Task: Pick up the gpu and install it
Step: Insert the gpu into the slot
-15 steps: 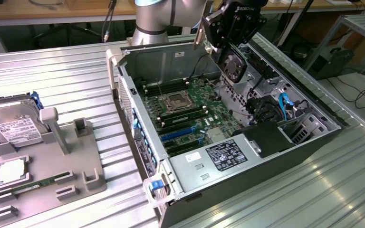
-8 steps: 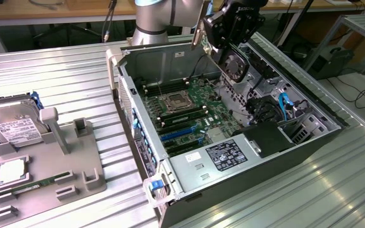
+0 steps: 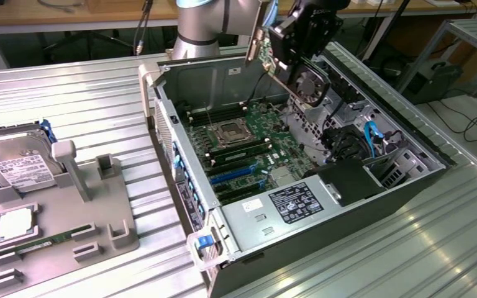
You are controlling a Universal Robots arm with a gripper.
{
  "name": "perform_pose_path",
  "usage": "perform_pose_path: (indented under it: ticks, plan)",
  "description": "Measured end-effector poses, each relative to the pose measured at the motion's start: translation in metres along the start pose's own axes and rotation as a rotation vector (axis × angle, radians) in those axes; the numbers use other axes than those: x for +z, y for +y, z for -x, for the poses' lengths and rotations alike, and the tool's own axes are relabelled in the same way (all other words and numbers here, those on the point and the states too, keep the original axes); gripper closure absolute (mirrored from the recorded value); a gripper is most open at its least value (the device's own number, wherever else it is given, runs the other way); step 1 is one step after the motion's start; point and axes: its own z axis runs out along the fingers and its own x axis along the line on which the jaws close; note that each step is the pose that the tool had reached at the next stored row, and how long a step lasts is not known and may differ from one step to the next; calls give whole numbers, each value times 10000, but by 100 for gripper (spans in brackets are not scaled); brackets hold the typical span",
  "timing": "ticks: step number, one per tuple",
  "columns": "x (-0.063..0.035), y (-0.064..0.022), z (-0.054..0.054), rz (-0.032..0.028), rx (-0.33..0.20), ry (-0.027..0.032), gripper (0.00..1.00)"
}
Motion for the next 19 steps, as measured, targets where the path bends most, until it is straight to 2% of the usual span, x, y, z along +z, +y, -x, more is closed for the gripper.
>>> perform_pose_path:
  ticks: [19]
  plan:
    - [0, 0, 0, -49, -2251, 27, 72]
